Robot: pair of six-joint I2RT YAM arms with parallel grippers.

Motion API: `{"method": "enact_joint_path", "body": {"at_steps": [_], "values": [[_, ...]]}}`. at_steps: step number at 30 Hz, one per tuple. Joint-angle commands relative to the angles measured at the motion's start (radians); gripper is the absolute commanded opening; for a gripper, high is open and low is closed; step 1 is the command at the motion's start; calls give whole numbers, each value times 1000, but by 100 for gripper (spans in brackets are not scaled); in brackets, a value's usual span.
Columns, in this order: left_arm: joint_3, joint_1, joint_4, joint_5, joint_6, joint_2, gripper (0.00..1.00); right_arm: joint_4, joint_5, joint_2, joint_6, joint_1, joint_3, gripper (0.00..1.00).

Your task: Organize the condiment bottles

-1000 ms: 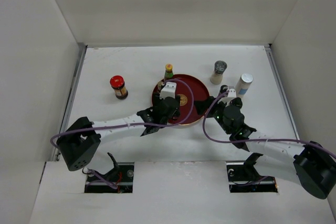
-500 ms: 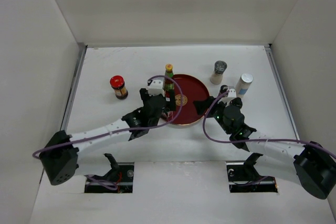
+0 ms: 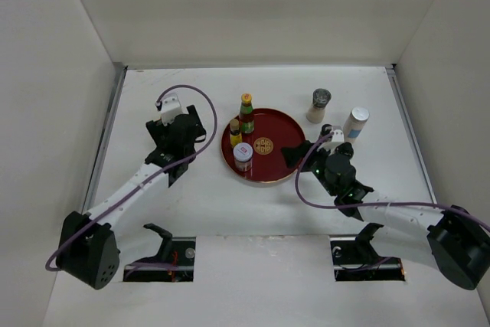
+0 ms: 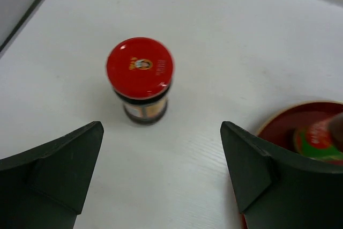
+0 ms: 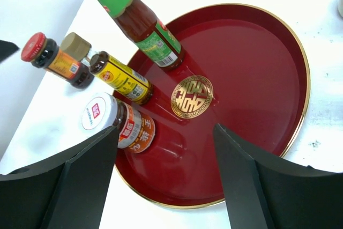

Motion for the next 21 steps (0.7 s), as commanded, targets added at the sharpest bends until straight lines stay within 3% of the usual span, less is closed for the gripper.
{"method": "enact_joint_path", "body": {"at_steps": [1,10,17,19,21], "values": [[63,80,10,26,-5,46,93,64,5,8,-5,0,12,79],[163,223,90,154,-8,284,94,64,-2,0,-4,0,12,84],[200,261,113,170,-12,367,92,59,-4,-17,-2,1,10,85],[206,261,118,174,-12,389,88,59,-4,-21,-2,1,9,85],[209,261,130,188,-12,399,77,59,-4,-21,-2,1,9,85]]}}
